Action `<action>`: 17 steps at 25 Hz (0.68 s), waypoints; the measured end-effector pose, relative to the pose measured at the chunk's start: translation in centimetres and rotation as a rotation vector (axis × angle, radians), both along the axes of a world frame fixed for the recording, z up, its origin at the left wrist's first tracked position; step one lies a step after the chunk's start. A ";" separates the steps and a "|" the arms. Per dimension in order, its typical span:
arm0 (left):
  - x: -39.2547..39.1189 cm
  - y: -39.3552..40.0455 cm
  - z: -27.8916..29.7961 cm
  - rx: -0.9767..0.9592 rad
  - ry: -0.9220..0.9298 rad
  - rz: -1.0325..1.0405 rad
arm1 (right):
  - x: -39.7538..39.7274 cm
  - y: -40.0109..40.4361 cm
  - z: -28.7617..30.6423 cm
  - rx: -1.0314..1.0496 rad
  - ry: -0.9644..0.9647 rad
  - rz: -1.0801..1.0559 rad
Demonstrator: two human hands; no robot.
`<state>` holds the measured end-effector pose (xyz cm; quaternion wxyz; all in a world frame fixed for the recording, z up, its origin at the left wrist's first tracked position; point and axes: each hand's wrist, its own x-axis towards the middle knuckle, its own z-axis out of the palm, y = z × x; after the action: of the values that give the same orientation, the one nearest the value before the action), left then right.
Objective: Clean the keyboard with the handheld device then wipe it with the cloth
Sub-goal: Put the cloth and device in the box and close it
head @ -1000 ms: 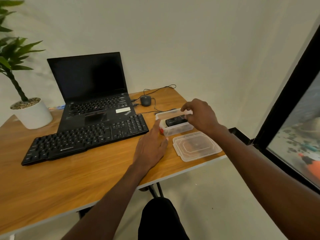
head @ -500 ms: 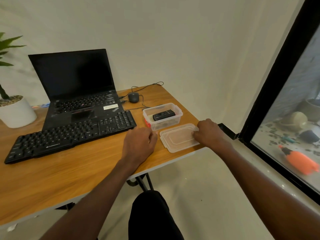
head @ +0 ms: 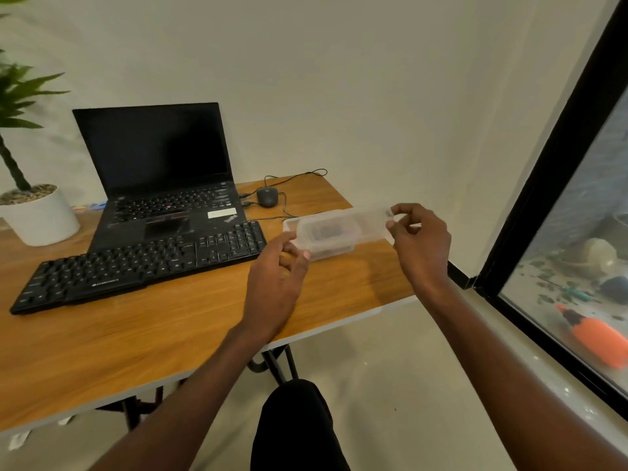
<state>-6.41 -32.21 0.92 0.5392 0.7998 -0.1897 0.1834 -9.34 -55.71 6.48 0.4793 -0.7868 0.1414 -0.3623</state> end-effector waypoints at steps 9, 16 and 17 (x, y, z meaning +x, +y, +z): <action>3.6 -0.8 -0.2 0.065 0.050 0.033 | 6.3 0.0 -4.8 0.079 0.017 0.309; 5.3 -0.9 -1.8 0.055 0.141 -0.029 | 7.3 0.0 -6.3 -0.006 0.176 0.372; 5.3 -0.7 -2.0 -0.011 0.186 -0.047 | 7.3 -0.1 -6.4 -0.025 0.182 0.380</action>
<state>-1.14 -32.91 -1.04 0.5632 0.8056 -0.1564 0.0968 -2.01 -55.79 0.04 0.5143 -0.8347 0.0284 -0.1947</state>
